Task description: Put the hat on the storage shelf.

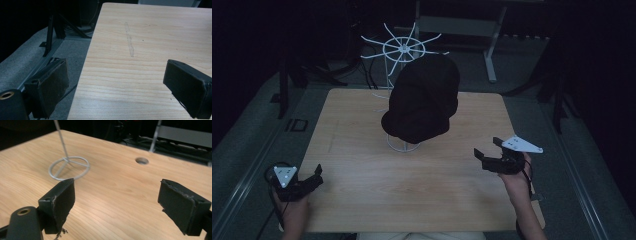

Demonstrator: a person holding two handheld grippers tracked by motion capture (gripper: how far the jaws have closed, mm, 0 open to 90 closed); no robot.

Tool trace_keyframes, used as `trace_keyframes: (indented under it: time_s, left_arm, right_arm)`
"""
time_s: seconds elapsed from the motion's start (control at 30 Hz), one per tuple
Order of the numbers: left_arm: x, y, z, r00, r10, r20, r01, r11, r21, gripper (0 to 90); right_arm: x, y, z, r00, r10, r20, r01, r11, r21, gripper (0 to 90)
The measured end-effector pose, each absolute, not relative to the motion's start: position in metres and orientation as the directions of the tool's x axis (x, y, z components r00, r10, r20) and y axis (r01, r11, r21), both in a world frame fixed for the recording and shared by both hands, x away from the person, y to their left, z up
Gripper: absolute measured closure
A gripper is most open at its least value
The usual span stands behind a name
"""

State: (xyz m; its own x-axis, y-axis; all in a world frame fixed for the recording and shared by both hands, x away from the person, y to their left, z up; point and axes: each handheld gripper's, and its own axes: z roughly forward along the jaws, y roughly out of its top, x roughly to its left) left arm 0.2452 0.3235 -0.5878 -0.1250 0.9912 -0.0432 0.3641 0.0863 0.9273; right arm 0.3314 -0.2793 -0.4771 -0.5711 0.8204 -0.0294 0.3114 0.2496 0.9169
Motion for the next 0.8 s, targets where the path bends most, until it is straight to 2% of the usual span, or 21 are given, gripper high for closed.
trace_keyframes:
  time_s: [0.3,0.47,0.63,0.8]
  left_arm:
    - [0.245,0.323,-0.588,-0.125,0.991,-0.043,0.363,0.086,0.928,6.7]
    - [0.245,0.323,-0.588,-0.125,0.991,-0.044,0.363,0.087,0.928,6.7]
    - [0.245,0.323,-0.588,-0.126,0.991,-0.044,0.363,0.087,0.928,6.7]
    - [0.245,0.323,-0.588,-0.125,0.991,-0.043,0.363,0.087,0.928,6.7]
  right_arm:
    - [0.333,-0.301,-0.517,-0.498,0.867,-0.034,0.386,0.256,0.886,14.0]
    - [0.328,-0.314,-0.533,-0.452,0.891,-0.053,0.391,0.250,0.886,14.0]
    - [0.322,-0.327,-0.547,-0.425,0.901,-0.084,0.404,0.272,0.873,14.0]
    - [0.317,-0.341,-0.553,-0.385,0.921,-0.059,0.428,0.235,0.873,14.1]
